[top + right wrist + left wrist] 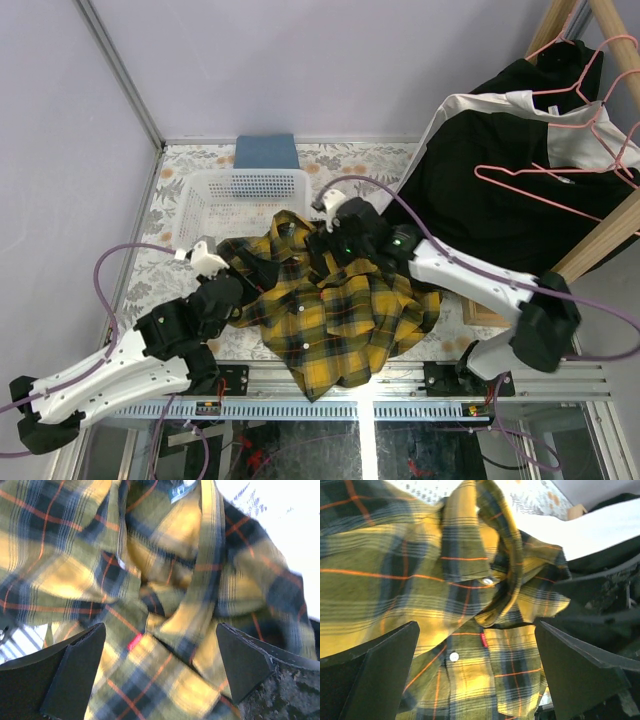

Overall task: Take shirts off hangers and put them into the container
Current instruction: Pick up the shirt from the center of the board.

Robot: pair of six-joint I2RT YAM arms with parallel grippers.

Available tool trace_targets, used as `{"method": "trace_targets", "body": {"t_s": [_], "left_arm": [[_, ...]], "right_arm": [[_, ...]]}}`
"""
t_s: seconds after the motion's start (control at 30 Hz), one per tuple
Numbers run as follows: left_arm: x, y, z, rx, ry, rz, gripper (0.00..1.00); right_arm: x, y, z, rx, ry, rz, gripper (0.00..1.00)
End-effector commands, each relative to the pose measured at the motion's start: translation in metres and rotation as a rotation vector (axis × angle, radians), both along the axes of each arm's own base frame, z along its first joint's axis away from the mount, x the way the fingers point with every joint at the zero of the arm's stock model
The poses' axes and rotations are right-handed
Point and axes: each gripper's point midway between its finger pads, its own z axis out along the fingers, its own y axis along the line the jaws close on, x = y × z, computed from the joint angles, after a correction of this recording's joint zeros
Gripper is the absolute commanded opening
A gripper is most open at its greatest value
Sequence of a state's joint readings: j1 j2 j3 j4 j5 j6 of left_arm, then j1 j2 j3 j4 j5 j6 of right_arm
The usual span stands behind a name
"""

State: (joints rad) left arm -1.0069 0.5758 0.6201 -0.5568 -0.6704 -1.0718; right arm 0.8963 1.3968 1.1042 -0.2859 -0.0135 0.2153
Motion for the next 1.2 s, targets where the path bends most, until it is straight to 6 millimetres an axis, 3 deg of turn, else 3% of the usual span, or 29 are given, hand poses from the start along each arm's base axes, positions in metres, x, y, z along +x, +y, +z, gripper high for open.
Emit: {"method": "trace_targets", "body": {"t_s": [0.0, 0.17, 0.3, 0.4, 0.47, 0.53, 0.63, 0.83, 0.93, 1.03, 1.17], "left_arm": [[-0.008, 0.043, -0.023, -0.001, 0.084, 0.193, 1.00], [-0.016, 0.061, -0.018, 0.030, 0.069, 0.192, 1.00], [-0.018, 0.062, -0.011, 0.052, 0.042, 0.152, 1.00], [-0.015, 0.055, -0.005, 0.092, 0.012, 0.103, 1.00], [-0.011, 0.043, -0.002, 0.125, -0.006, 0.048, 1.00], [-0.009, 0.040, -0.005, 0.173, 0.015, 0.047, 1.00], [-0.004, 0.052, -0.002, 0.241, 0.044, 0.125, 1.00], [0.008, 0.068, 0.031, 0.303, -0.021, 0.159, 1.00], [0.014, 0.068, 0.038, 0.313, -0.031, 0.137, 1.00], [0.027, 0.064, 0.030, 0.358, 0.005, 0.100, 1.00], [0.045, 0.071, 0.019, 0.394, 0.087, 0.088, 1.00]], "right_arm": [[0.031, 0.036, -0.003, -0.046, -0.028, 0.021, 0.99], [0.041, 0.055, -0.050, -0.145, 0.088, 0.033, 0.99], [0.020, 0.054, -0.092, -0.215, 0.216, 0.103, 0.96], [-0.006, 0.054, -0.105, -0.201, 0.264, 0.171, 0.79], [-0.022, 0.052, -0.108, -0.194, 0.266, 0.206, 0.48], [-0.040, 0.050, -0.108, -0.198, 0.266, 0.238, 0.30], [-0.067, 0.040, -0.103, -0.219, 0.241, 0.280, 0.17], [-0.110, 0.023, -0.069, -0.189, 0.171, 0.352, 0.17], [-0.132, 0.015, -0.059, -0.162, 0.199, 0.434, 0.29], [-0.155, 0.004, -0.068, -0.216, 0.278, 0.514, 0.36], [-0.174, -0.014, -0.101, -0.364, 0.327, 0.559, 0.43]]}}
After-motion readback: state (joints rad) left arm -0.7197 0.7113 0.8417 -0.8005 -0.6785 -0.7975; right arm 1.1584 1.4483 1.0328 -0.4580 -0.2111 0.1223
